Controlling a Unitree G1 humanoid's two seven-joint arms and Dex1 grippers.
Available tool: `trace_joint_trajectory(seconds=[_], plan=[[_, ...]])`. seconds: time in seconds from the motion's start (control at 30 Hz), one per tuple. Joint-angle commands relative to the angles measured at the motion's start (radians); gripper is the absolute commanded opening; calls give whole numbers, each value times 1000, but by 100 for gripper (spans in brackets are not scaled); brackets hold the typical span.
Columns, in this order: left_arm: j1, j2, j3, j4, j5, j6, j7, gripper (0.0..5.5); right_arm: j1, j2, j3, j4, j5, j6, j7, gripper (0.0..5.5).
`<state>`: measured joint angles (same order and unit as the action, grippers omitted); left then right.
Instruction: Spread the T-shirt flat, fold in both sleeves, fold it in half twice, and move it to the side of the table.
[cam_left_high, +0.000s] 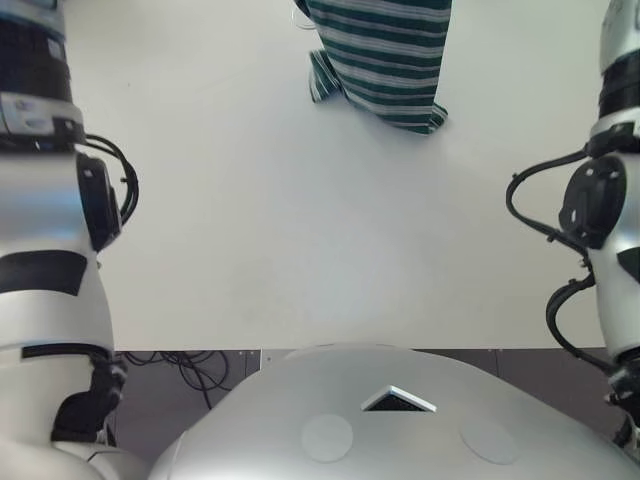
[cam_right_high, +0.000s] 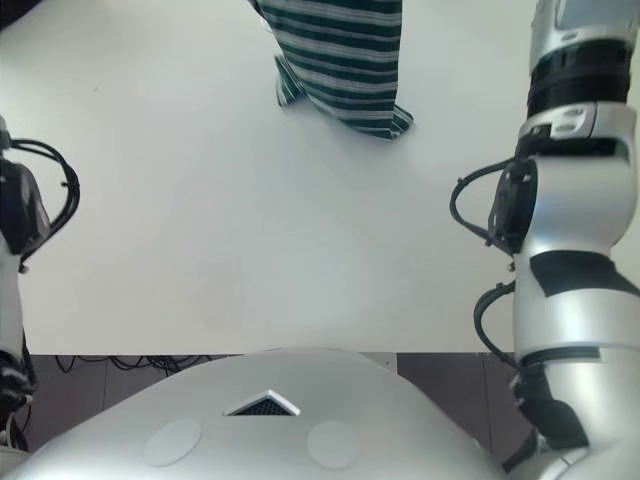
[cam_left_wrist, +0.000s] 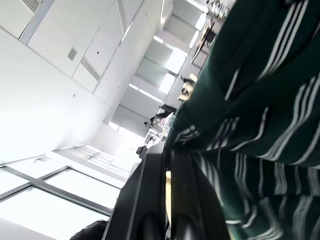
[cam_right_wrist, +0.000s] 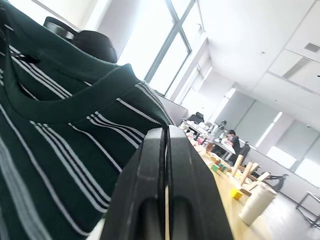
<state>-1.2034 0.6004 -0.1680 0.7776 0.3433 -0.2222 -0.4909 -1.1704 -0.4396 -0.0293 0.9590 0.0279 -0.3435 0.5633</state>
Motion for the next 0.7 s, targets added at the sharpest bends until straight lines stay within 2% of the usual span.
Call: trace_joint_trajectory(seconds=[0.03,0.27,0.4,0.47,0.53,0.57,0.63,0.7], plan=[[-200,-12,-40,287,72,-67,116,0,-183,13,29,174,-79,-24,-88,2],[-335,-27,-42,467,94,-127,273,0,-292,12,46,283,-153,-87,-201,2],[-293,-1,-39,453,82,-203,266,0,-261,15,28,270,-132,-165,-151,2],[-242,20,-21,412,47,-289,212,0,-215,10,13,238,-101,-232,-84,2],[-117,50,31,283,-101,-412,24,0,-118,1,-30,147,3,-301,71,2],[11,70,60,123,-271,-417,-158,0,-44,-4,-47,63,87,-309,190,2],[264,133,94,-199,-562,-327,-432,0,113,-16,-59,-151,262,-242,415,2],[601,262,139,-569,-852,-107,-617,0,350,-70,-32,-480,472,-46,614,2]])
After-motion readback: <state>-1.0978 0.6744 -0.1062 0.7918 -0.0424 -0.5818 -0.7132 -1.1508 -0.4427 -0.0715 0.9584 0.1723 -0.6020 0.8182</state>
